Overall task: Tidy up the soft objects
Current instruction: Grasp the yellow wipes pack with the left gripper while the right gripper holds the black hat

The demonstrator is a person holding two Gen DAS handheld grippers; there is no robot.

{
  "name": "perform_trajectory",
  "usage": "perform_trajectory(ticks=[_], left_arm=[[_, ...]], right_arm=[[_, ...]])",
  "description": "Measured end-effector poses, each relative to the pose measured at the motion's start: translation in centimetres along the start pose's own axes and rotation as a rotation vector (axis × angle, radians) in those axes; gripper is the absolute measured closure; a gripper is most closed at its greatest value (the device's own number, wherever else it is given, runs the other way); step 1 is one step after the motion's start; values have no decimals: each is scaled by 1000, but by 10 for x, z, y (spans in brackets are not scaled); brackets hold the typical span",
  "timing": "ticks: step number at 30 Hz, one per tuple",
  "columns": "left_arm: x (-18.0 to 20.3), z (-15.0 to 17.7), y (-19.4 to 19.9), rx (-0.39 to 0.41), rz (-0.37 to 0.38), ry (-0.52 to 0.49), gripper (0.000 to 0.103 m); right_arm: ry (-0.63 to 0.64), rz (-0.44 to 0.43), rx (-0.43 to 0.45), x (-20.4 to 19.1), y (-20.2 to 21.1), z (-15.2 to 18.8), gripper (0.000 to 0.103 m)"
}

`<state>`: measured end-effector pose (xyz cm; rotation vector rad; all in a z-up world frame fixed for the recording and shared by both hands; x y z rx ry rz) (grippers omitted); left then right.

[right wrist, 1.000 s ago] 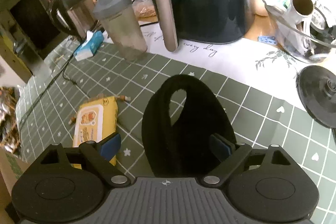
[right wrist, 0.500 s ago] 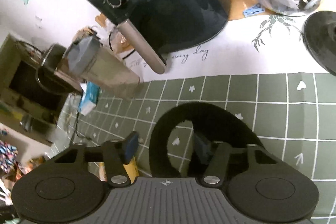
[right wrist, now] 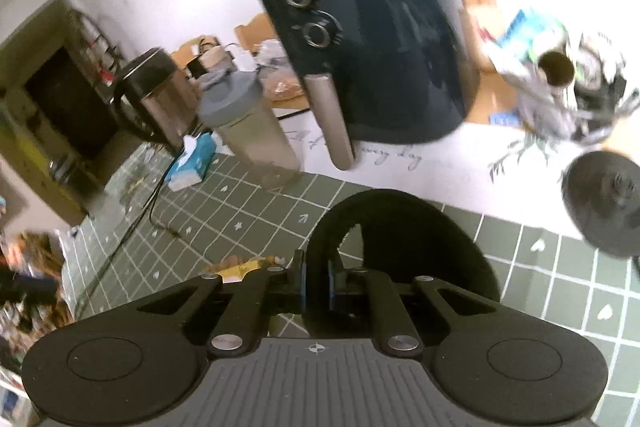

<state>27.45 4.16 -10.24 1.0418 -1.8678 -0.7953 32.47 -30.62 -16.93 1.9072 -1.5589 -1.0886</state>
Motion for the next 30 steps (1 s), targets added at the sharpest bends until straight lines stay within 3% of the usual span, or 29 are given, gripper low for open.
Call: perform_trajectory(ticks=[6,12,19,23,28,30], left_arm=[[7,-18,-47,-90,106,-64,33],[11,-26,-97,-210,148,-83,33],[9,-26,-154,-370,175,46,33],[10,-25,-182,-432,234,136,34],[-1,-19,-204,-462,255,245,36],[-3,-16,-207,-459,278,291,43]], right_arm=[[119,53,15,-18,23,8,91],[146,78,17,-29,41,17,91],[148,101,30,-35,60,25,91],[130,106,48,-35,71,26,91],[105,121,68,-31,83,28,91],[96,126,72,-28,86,29,91]])
Point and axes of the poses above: each gripper's, at about its wrist camera, not at the fingertips, and y roughly against the way its jaws point, x to its right, z to its underside, the point moved 8 cm from there along -y, roughly the way its jaws point, and after that the axes turned 10 degrees about z, right-handed, at the moved point
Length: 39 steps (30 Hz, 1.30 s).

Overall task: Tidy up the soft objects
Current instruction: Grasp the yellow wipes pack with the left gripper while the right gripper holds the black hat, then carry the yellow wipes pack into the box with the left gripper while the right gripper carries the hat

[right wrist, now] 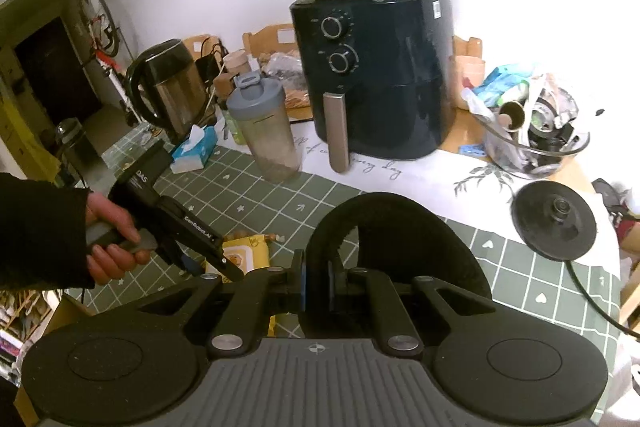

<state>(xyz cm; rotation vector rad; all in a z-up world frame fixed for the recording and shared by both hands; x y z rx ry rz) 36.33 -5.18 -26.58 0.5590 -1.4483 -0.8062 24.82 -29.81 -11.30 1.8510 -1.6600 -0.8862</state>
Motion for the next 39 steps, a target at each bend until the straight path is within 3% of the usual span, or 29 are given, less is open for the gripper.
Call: perform_trajectory(ticks=[3,5,10,18,23,33,39], left_arm=[[-2,2,0,22,50,43,54],[-1,3,4,36,64,41,66],[7,2,16,70,104,55,78],[28,5,31,141,82,-8,80],[56,10,53,207,58,-105,80],[107,32,103,357,-107,-265,80],[126,50,131,424,-161,-321,80]], right_arm=[[-12,10,2,4,4,3,91],[-22,15,3,7,7,5,91],[-39,21,6,13,12,8,91],[-40,24,13,15,17,9,91],[-37,23,14,12,22,10,91],[2,6,36,2,38,7,91],[15,-12,59,-5,51,2,91]])
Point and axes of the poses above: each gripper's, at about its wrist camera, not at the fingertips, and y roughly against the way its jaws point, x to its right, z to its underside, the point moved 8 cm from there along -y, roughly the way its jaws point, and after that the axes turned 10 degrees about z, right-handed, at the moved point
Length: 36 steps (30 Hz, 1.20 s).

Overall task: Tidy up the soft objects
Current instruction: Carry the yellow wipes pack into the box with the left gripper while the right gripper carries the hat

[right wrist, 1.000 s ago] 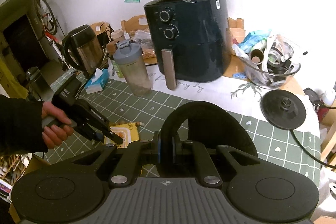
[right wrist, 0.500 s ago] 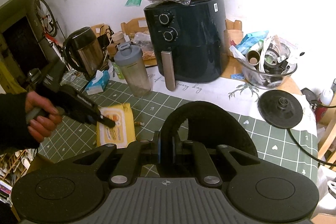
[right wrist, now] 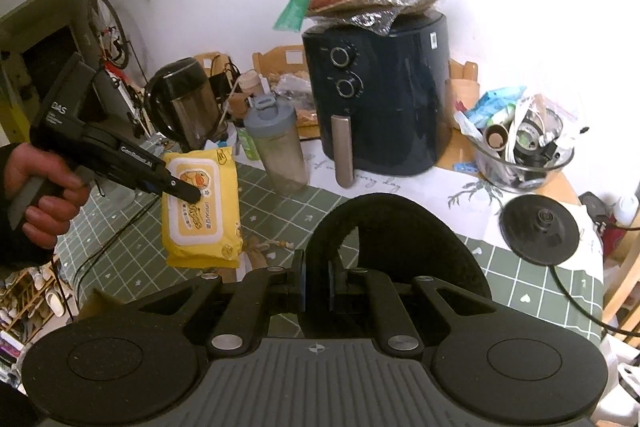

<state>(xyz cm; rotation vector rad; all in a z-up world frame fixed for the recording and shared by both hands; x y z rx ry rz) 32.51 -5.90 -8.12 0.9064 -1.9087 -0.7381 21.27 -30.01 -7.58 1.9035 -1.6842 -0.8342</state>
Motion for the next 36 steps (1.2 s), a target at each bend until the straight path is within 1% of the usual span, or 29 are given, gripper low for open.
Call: perform_trajectory(ticks=[7,12,17,21,28,32,36], left_arm=[[16,7,37,47,-55,-54,80],[24,16,58,60,-70,-70,80],[29,29,77,69,-72,-64,80],[34,42,92,64,-39,-43,80],[35,78,105,4,21,18,80],[34,100,106,-57,64,68,80],[31,120,101,-124,85,103,80]], right_arm=[[23,-35,26,-14,16,-7,91],[51,-67,41,-28,29,-11,91],[64,-99,60,-40,45,-15,91],[80,-129,65,-49,57,-14,91],[88,-174,60,-59,69,-6,91],[84,-196,55,-62,73,0,91],[82,-218,48,-64,77,6,91]])
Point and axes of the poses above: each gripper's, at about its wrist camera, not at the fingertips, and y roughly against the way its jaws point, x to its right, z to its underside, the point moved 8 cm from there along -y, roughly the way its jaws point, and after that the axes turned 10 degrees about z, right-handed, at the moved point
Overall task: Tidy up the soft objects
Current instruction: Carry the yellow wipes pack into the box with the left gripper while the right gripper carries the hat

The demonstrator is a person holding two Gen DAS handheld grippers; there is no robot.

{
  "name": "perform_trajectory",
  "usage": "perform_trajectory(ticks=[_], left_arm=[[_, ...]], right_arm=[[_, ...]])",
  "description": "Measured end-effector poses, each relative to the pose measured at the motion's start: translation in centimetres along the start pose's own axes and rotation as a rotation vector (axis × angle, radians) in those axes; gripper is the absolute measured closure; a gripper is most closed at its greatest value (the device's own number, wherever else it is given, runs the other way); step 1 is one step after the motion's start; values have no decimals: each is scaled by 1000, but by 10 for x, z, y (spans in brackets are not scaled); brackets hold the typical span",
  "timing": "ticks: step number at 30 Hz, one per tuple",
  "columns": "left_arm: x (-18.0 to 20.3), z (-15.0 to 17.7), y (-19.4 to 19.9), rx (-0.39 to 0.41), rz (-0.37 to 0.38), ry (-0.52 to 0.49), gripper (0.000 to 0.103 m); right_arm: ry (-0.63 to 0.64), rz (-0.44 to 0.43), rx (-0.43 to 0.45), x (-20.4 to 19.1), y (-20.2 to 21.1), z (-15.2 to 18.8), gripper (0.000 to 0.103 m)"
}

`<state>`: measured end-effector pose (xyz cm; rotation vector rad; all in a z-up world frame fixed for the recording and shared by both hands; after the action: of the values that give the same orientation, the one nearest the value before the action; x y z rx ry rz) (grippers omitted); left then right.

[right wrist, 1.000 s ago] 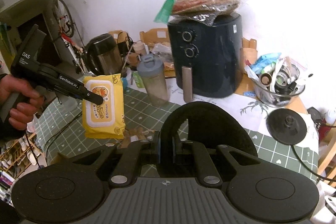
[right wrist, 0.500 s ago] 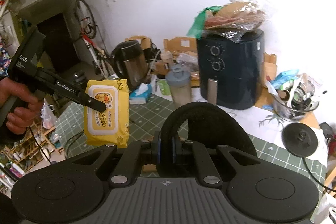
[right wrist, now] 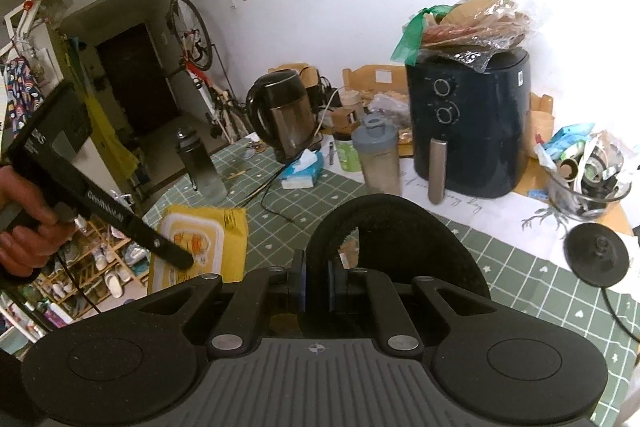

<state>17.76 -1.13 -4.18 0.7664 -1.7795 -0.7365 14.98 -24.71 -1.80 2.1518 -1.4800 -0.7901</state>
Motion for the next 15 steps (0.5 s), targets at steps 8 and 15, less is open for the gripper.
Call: perform_trajectory(ticks=[8,15], left_arm=[[-17,32,-22,-166,50,131,74],[-5,36,-7,-59,-40,27,43]], right_arm=[[9,-33,-21,-9,2,11,91],[14,-53,-37,-16,6,21,91]])
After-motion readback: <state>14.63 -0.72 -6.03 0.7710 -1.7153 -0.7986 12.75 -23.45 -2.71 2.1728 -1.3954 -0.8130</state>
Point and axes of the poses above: each gripper's, at about its wrist camera, not at the fingertips, and y roughly against the way its jaws point, x to its right, z to its underside, the point moved 8 cm from there along -y, roughly the way its jaws point, and after that the axes turned 10 degrees about z, right-handed, at the moved point
